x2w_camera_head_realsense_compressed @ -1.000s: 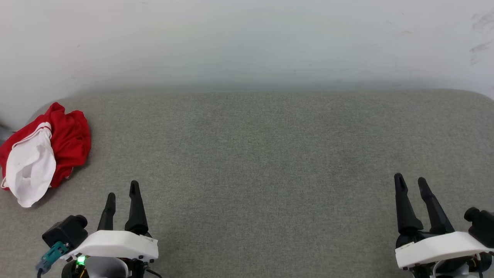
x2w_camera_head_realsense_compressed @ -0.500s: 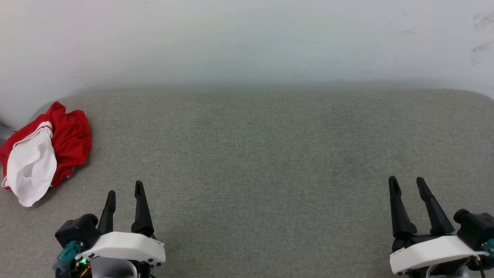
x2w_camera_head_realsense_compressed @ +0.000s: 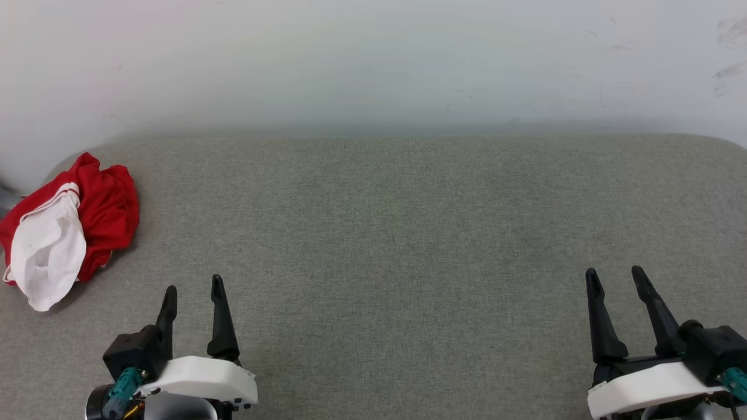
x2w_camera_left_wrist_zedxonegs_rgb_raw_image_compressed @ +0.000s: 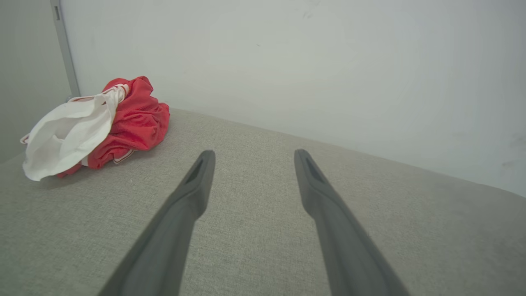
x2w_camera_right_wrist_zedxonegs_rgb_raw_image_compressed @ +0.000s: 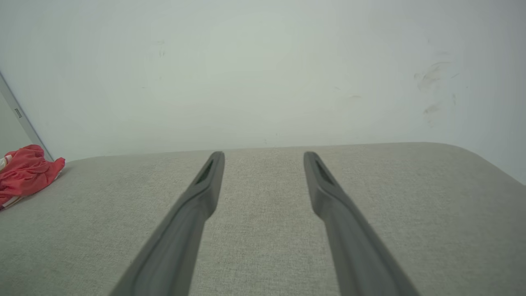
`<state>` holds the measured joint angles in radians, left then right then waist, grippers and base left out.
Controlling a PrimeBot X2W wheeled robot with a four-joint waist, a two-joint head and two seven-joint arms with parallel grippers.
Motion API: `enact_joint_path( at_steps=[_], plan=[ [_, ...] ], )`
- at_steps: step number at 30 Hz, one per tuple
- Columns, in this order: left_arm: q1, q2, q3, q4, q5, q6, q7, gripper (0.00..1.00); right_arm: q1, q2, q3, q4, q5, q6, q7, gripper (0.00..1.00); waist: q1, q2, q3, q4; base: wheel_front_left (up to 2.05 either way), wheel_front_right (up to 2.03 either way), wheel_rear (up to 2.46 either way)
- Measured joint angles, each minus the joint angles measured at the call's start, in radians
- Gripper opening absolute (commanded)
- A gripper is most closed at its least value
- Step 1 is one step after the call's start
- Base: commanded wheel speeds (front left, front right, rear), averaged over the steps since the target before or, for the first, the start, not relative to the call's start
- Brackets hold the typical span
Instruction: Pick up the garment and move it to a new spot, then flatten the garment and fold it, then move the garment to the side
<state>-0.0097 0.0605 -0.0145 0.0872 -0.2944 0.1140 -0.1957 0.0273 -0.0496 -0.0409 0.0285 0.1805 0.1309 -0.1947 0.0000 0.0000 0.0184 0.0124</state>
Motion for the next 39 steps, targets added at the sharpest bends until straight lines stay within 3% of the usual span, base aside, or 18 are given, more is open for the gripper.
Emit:
enact_joint_path(
  at_steps=[15, 33, 39],
  plan=[
    [0.002, 0.001, -0.017, -0.012, 0.118, -0.017, -0.03, 1.0, 0.011, 0.0, -0.004, -0.016, -0.101, 0.0, -0.033, 1.0, 0.0, 0.0, 0.001, 0.002, 0.0, 0.0, 0.0],
    [0.016, -0.007, -0.006, -0.002, 0.229, -0.045, -0.065, 1.0, 0.025, 0.0, -0.007, -0.035, -0.138, 0.0, -0.067, 1.0, 0.0, 0.0, 0.0, 0.002, 0.0, 0.0, 0.0],
    [0.017, -0.008, 0.003, 0.009, 0.219, -0.058, -0.067, 1.0, 0.026, 0.0, -0.01, -0.028, -0.114, 0.0, -0.068, 1.0, 0.0, 0.0, -0.002, 0.003, 0.0, 0.0, 0.0]
  ],
)
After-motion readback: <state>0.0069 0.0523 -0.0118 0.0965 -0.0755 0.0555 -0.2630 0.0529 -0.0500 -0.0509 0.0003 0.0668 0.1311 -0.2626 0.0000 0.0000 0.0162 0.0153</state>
